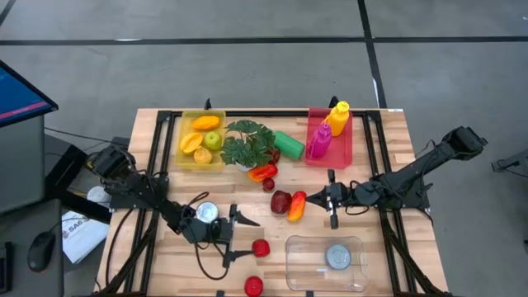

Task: Pick & Place Food Item
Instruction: Put the red apple into the yellow bin

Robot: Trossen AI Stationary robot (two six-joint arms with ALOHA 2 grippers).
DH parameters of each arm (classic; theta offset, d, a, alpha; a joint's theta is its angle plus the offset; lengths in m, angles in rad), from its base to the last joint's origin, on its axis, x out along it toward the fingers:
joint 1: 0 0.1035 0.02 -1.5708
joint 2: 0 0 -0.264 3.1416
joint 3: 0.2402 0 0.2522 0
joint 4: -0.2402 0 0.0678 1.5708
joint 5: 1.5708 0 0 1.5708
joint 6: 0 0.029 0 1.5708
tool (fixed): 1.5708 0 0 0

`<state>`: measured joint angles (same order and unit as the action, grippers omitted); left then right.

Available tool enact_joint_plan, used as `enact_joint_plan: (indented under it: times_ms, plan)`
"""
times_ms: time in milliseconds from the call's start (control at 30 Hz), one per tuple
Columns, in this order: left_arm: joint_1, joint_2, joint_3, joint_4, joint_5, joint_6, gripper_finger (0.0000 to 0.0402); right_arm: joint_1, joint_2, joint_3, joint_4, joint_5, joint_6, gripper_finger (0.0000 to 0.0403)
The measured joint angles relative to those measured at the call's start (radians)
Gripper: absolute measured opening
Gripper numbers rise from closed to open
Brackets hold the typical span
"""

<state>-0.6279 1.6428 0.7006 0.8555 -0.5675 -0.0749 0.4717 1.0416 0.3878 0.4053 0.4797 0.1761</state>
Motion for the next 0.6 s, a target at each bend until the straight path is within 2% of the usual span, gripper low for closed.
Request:
enact_joint_plan:
  times_ms: [200, 600]
  plan:
    - [0.005, 0.0, 0.0, -0.029, -0.004, 0.042, 0.0364, 0.0, 0.0, 0.0, -0.001, -0.003, 0.0, 0.0]
    - [0.005, 0.0, 0.0, -0.04, -0.008, 0.011, 0.0364, 0.0, 0.0, 0.0, -0.003, -0.004, 0.0, 0.0]
